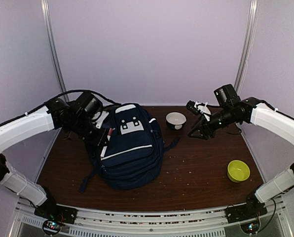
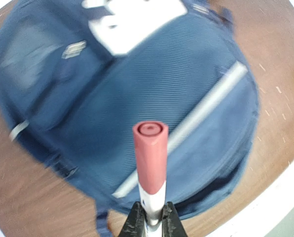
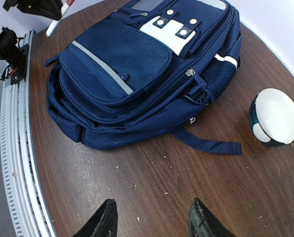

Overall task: Pack the student bag
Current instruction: Place the pen in the upper front pocket of the bag.

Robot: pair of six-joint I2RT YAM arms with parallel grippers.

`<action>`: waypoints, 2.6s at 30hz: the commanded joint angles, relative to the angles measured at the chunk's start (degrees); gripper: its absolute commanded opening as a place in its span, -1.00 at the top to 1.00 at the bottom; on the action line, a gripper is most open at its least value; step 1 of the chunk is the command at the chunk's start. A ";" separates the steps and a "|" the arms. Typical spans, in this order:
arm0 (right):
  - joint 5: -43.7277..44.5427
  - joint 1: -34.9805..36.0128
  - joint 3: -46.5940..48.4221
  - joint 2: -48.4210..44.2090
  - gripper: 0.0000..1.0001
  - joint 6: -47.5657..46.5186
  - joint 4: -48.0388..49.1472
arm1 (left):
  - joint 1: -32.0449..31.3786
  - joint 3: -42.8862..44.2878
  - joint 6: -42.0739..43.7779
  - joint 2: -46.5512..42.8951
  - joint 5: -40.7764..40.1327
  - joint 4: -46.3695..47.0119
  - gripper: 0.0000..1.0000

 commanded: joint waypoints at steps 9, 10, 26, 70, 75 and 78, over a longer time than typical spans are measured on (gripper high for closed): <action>1.22 0.10 1.06 0.43 0.02 0.53 0.03 | -14.67 10.93 17.29 15.71 1.84 0.44 1.00; 1.28 0.09 1.06 0.44 0.02 0.58 0.05 | -16.01 12.34 18.55 17.42 0.70 -0.40 1.00; 1.18 0.08 0.88 0.56 0.02 0.45 0.04 | -20.93 23.75 24.30 33.34 -25.21 -10.81 1.00; 0.49 0.13 0.93 0.78 0.01 1.02 -0.03 | -19.25 24.36 18.65 36.17 -38.40 -10.64 0.32; 0.43 0.15 0.97 0.88 0.01 1.06 -0.07 | -19.26 24.62 17.65 35.00 -35.36 -11.05 0.30; 0.27 0.08 1.01 0.88 0.01 1.06 -0.11 | -19.26 23.62 17.39 34.17 -33.58 -11.19 0.29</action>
